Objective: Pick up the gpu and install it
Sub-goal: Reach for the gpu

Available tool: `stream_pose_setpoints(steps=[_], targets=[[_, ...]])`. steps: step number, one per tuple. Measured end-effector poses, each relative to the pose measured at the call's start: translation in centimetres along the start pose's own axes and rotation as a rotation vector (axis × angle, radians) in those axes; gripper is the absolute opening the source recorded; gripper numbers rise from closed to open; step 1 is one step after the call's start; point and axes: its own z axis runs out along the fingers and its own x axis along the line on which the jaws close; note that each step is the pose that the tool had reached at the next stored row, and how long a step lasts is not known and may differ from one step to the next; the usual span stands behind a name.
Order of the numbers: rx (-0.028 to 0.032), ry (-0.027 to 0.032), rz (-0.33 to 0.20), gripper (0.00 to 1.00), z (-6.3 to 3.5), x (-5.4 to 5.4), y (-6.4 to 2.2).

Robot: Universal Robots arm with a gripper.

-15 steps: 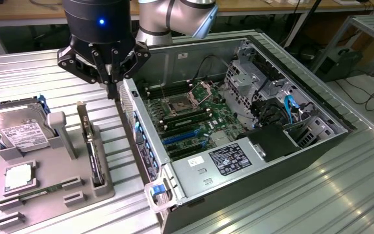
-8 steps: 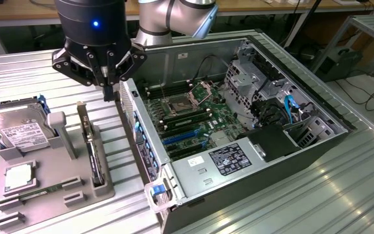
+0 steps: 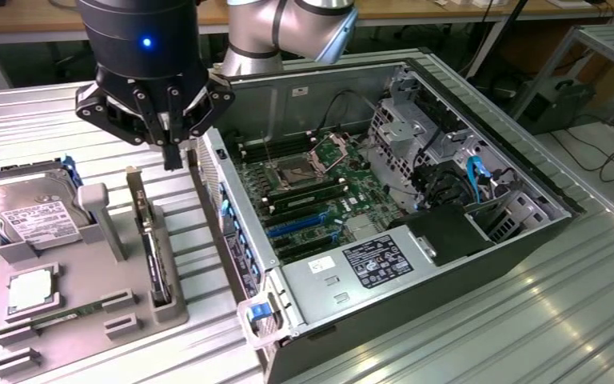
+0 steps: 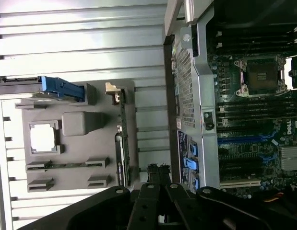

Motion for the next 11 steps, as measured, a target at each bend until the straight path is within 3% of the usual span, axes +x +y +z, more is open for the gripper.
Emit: stream_pose_setpoints(steps=[11], targets=[[-0.0001, 0.0000, 0.000, 0.11, -0.04, 0.87, -0.46]])
